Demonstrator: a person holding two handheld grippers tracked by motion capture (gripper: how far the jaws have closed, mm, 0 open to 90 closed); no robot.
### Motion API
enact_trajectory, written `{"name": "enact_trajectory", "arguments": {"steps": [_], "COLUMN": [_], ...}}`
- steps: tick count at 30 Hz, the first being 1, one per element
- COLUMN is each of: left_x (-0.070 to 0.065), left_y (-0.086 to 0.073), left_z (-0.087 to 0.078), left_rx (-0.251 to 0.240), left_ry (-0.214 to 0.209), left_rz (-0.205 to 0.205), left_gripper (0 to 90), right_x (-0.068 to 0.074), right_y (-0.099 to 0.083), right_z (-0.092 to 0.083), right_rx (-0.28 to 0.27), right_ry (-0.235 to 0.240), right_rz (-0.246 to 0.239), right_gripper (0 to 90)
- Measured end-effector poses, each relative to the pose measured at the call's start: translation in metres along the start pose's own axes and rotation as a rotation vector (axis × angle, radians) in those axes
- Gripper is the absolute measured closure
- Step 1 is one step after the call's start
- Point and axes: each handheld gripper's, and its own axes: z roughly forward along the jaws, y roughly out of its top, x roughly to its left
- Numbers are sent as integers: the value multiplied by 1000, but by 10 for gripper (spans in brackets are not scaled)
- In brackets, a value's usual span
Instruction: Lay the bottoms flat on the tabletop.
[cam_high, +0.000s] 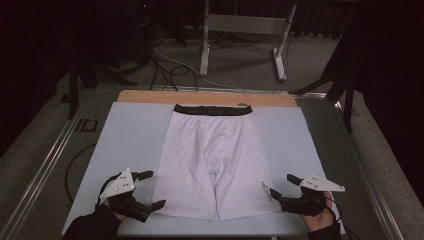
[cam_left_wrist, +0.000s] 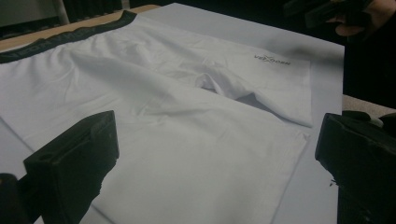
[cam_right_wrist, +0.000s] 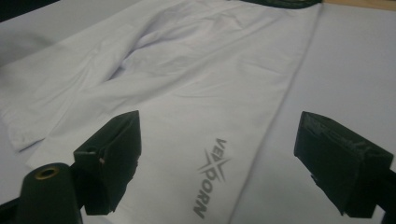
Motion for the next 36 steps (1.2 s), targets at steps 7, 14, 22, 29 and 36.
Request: {"name": "enact_trajectory", "arguments": {"steps": [7, 14, 22, 29, 36], "left_x": [5, 8, 13, 16, 16], "left_y": [-3, -6, -9, -11, -11], "left_z": [-1, -2, -4, -8, -8], "left_rx": [-5, 3, 16, 17, 17], "left_ry": [9, 6, 5, 9, 11], "left_rz": [-18, -29, -44, -51, -55], "left_gripper": [4, 4, 4, 4, 4], "right_x": [3, -1, -7, -9, -10], "right_y": [-3, -4, -5, -8, -11], "right_z": [3, 18, 26, 35, 37], "right_rx": [-20, -28, -37, 23, 31], "right_ry": [73, 147, 162, 148, 135], "right_rz": [-19, -25, -32, -48, -46], "right_gripper": [136, 100, 99, 99, 99]}}
